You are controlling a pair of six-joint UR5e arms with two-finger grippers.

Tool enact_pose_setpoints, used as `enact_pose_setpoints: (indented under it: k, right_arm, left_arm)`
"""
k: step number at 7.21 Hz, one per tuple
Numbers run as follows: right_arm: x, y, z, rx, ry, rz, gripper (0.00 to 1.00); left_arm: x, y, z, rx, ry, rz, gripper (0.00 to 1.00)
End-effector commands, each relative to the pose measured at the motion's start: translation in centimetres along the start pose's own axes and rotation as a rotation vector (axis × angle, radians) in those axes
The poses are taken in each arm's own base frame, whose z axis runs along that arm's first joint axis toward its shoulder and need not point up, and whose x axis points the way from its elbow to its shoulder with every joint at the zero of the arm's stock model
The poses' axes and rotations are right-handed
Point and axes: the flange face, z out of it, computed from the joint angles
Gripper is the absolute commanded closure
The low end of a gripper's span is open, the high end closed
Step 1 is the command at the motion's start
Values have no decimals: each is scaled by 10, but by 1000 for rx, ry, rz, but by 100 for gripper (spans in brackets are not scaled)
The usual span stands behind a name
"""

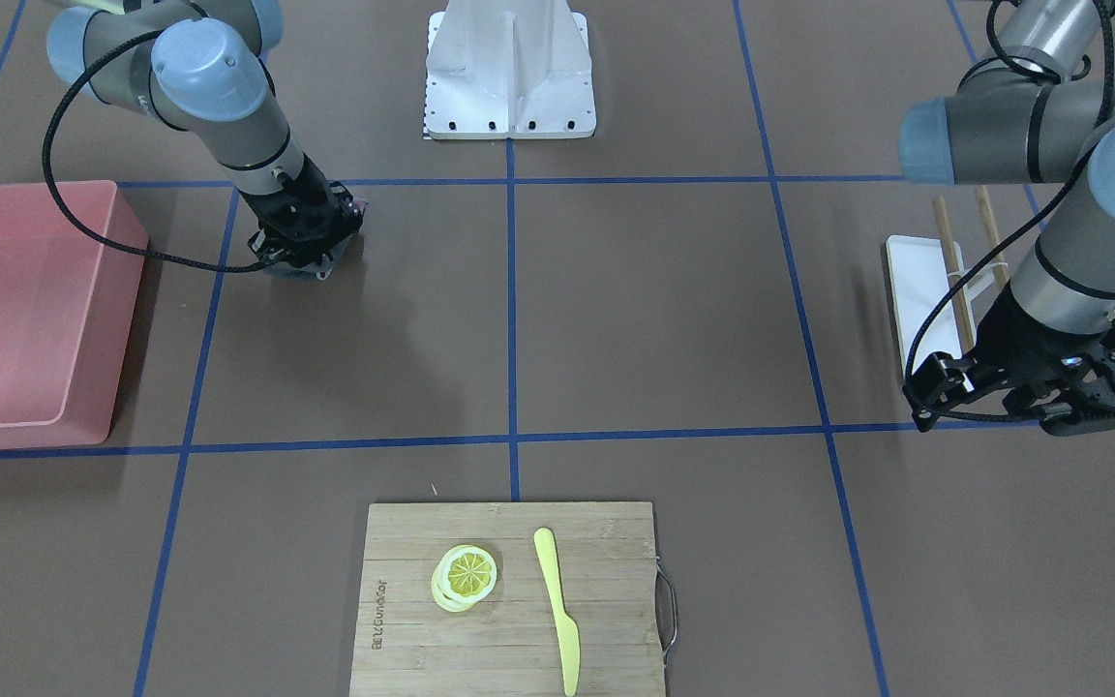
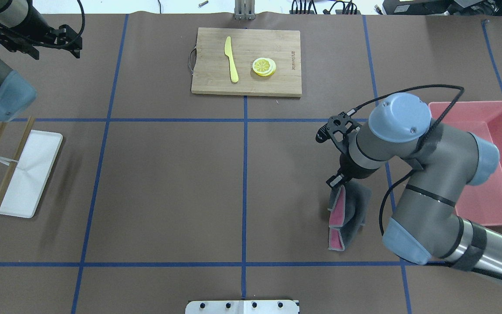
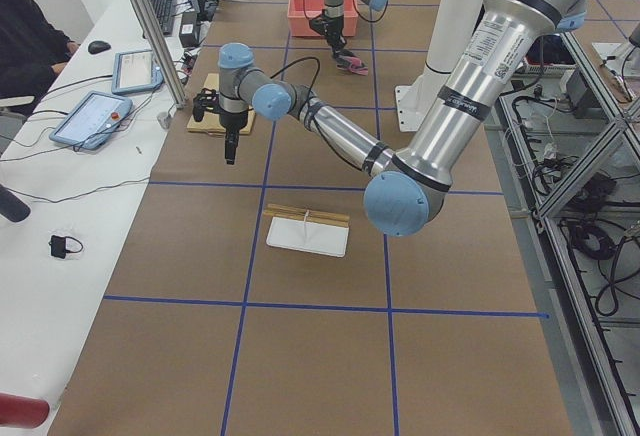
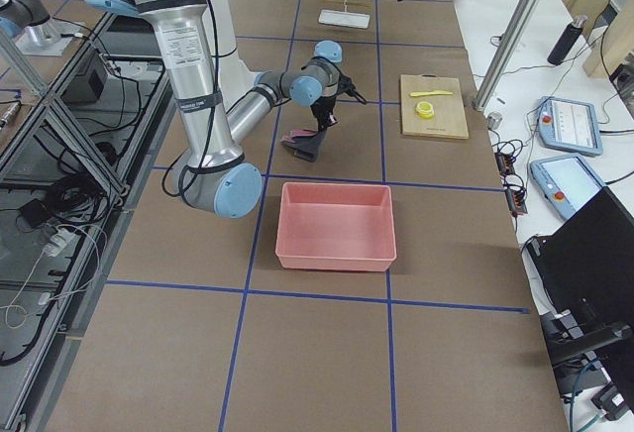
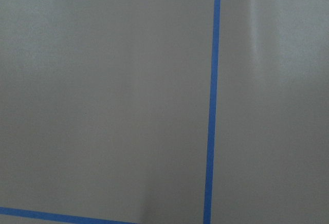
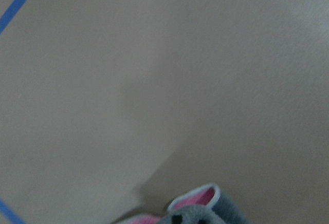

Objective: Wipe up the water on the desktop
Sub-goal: 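Drag the towel back toward the robot and lift it with the right gripper, then carry the towel over the pink bin and release it with the right gripper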

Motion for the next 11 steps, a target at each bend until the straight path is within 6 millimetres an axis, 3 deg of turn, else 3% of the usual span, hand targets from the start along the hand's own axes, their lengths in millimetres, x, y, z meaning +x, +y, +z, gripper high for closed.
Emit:
enact_pose_setpoints:
  k: [1, 2, 3, 6, 7, 9, 10, 11]
  right_arm:
    - [51, -53, 0, 14, 57, 31, 100]
    - [71, -82, -4, 22, 78, 69, 100]
    - [83, -97, -13, 35, 87, 91, 100]
    - [125, -113, -81, 122, 57, 159, 100]
    - [145, -110, -113, 144, 1, 183, 100]
    - [167, -88, -190, 234, -60, 207, 100]
    - [165, -71, -227, 295, -72, 192, 100]
    - [180, -45, -258, 336, -86, 207, 100]
  left_arm:
    - [0, -2, 4, -5, -5, -3, 2]
    - [1, -3, 3, -4, -4, -3, 2]
    - [2, -4, 4, -5, -5, -3, 2]
    - [3, -4, 2, -3, -1, -1, 2]
    - [3, -4, 2, -3, -1, -1, 2]
    - [5, -5, 1, 0, 2, 1, 2]
    - [7, -5, -1, 0, 5, 2, 2]
    - [7, -5, -2, -1, 6, 2, 2]
